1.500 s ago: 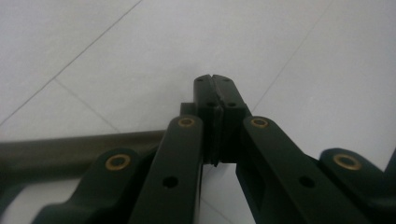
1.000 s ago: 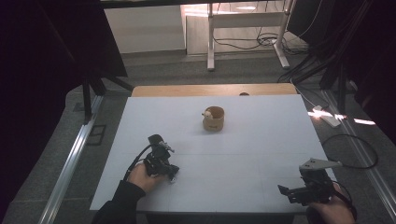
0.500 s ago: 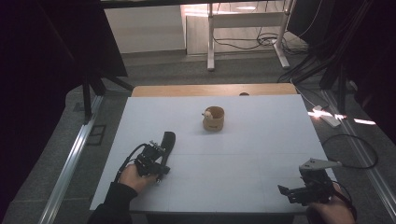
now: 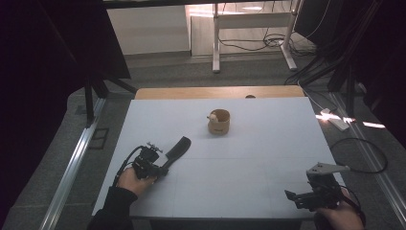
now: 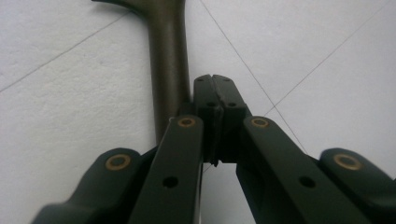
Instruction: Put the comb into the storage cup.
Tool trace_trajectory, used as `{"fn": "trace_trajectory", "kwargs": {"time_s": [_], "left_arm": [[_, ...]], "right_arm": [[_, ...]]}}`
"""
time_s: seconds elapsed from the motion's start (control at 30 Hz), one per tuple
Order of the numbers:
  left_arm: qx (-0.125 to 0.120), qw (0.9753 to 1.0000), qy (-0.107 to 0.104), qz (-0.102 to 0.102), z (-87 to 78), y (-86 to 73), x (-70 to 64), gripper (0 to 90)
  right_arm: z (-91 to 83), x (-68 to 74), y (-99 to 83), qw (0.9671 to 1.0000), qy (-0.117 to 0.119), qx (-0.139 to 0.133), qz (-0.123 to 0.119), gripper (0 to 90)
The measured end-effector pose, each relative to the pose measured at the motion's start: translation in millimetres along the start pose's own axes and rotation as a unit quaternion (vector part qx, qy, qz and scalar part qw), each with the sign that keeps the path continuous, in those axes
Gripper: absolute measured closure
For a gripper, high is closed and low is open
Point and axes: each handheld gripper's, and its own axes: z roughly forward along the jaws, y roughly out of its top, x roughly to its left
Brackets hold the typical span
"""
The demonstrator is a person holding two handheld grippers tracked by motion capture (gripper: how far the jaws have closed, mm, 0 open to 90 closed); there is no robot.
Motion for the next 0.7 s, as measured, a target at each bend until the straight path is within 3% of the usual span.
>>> {"fn": "trace_trajectory", "kwargs": {"time_s": [0.13, 0.33, 0.7], "left_arm": [[-0.023, 0.9996, 0.001, 0.014, -5.2, 1.3, -3.7, 88.1], [-0.060, 0.9975, 0.022, 0.031, -13.5, 3.4, -10.9, 81.5], [-0.075, 0.9968, 0.029, 0.001, -14.8, 3.2, -8.2, 50.0]], "right_arm": [[-0.1, 0.0, 0.1, 1.0000, 0.000, 0.001, -0.001, 2.2], [0.0, 0.0, 0.1, 1.0000, 0.000, 0.002, -0.001, 2.3], [0.2, -0.1, 0.2, 1.0000, 0.001, 0.003, -0.001, 2.3]]}}
